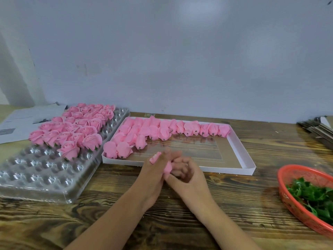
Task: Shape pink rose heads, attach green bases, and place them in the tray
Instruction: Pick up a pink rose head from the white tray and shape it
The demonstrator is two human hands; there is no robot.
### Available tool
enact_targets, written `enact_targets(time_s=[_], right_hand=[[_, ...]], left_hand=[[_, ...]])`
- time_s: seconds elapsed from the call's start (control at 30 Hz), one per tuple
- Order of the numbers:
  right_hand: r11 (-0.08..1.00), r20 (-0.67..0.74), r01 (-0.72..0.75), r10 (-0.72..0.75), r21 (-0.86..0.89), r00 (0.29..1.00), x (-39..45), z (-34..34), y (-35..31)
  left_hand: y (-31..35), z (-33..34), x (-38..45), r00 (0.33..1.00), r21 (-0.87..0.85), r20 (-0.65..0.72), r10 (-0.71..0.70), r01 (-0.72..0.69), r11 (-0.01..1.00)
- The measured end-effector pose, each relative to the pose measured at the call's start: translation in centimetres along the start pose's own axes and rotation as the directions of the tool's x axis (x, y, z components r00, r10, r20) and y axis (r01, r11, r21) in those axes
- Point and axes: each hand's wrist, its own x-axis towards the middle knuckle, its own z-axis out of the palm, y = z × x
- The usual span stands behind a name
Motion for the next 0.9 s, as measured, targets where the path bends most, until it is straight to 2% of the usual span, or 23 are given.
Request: enact_targets(time_s=[0.03, 0.1, 0.3, 0.5, 0.63, 0.77, 0.9], right_hand=[[0.994, -0.023, 0.075, -0.078, -0.081, 0.997, -0.2, 0.2, 0.1], [0.977, -0.024, 0.166, -0.171, -0.131, 0.985, -0.6, 0.7, 0.3], [0.967, -0.106, 0.223, -0.237, -0.127, 0.966, -0.7, 0.8, 0.6], [0.977, -0.106, 0.168, -0.154, 0.133, 0.982, 0.3, -0.5, -0.5], [0.952, -0.024, 0.000, 0.008, 0.307, 1.000, 0.6, -1.5, -0.7], [0.932, 0.026, -0.117, 0.115, 0.343, 0.993, 0.9, -1.8, -0.6], [0.927, 0.049, -0.178, 0.172, 0.331, 0.984, 1.1, -2.0, -0.8]], left_hand=[[-0.1, 0.1, 0.0, 1.000, -0.037, -0.005, -0.010, 0.010, 0.999], [-0.3, 0.2, 0.0, 1.000, -0.080, 0.007, -0.010, 0.010, 0.997], [-0.6, 0.1, 0.0, 0.997, -0.098, 0.071, 0.043, -0.036, 0.995], [0.0, -0.8, 0.4, 0.977, -0.020, 0.201, 0.078, -0.076, 0.997], [0.3, -1.6, 0.5, 0.970, 0.158, 0.199, 0.137, -0.170, 0.973], [0.3, -2.1, 0.6, 0.954, 0.258, 0.208, 0.215, -0.266, 0.929], [-0.1, -2.4, 0.9, 0.942, 0.288, 0.240, 0.235, -0.300, 0.910]])
